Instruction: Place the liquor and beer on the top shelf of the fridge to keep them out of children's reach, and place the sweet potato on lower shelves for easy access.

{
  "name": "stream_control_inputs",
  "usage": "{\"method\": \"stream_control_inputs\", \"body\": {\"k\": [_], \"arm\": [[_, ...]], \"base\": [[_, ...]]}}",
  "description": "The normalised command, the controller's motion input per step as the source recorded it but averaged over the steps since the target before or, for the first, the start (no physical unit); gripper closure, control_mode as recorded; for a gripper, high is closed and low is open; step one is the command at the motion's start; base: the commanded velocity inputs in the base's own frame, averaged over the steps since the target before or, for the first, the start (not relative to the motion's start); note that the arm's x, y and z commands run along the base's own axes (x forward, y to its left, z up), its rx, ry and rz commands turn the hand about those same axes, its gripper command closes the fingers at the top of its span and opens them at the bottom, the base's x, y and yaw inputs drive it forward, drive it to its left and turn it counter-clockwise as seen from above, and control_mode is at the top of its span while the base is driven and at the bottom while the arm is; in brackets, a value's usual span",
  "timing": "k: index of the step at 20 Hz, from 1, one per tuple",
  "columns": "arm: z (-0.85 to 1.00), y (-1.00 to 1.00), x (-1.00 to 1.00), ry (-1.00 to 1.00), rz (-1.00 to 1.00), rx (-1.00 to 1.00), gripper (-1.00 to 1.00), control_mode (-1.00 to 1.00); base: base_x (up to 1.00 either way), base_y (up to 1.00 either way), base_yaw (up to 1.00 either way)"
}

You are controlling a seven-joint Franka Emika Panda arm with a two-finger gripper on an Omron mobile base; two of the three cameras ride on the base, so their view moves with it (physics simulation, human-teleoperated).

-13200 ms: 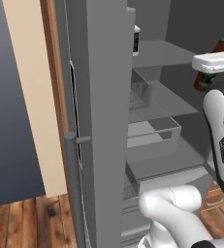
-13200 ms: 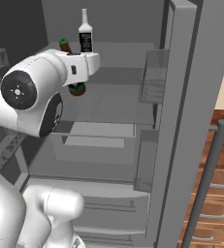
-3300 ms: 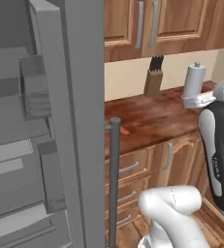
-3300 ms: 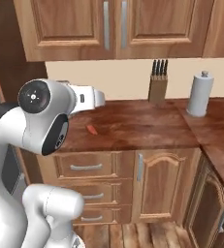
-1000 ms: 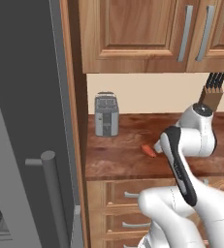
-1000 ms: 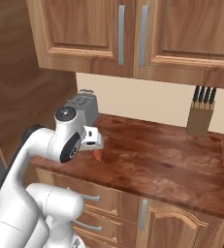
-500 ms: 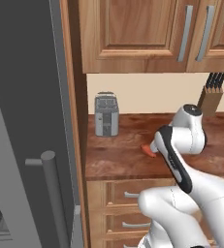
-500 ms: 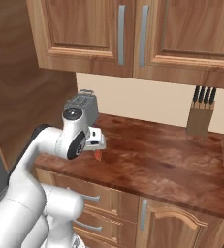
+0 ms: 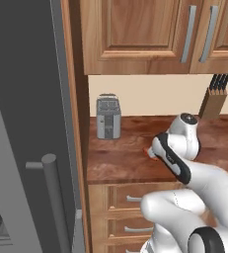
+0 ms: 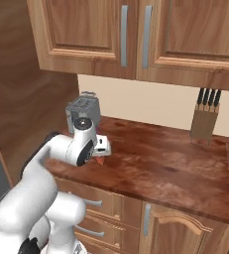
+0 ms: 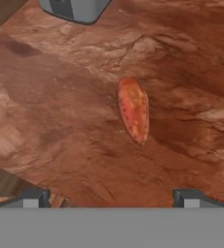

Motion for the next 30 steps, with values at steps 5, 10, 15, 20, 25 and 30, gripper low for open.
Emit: {"method": "stream_control_inputs", "body": {"k": [5,10,15,20,25,30], "arm": [[-0.39,0.00,0.41,0.02,0.02,0.03,-1.00,-1.00],[-0.34,0.00,0.39,0.03,0.02,0.03,-1.00,-1.00],[-0.23,0.00,0.37,0.04,0.01,0.03,-1.00,-1.00],[-0.04,-0.01,0.41,0.07,0.00,0.01,-1.00,-1.00],[-0.05,-0.05,0.37,0.09,0.00,0.00,-1.00,-1.00],[-0.21,-0.09,0.31,0.08,0.00,0.00,-1.00,-1.00]], "base": [[0.00,0.00,0.00],[0.00,0.00,0.00],[0.00,0.00,0.00],[0.00,0.00,0.00],[0.00,0.00,0.00],[0.00,0.00,0.00]]}}
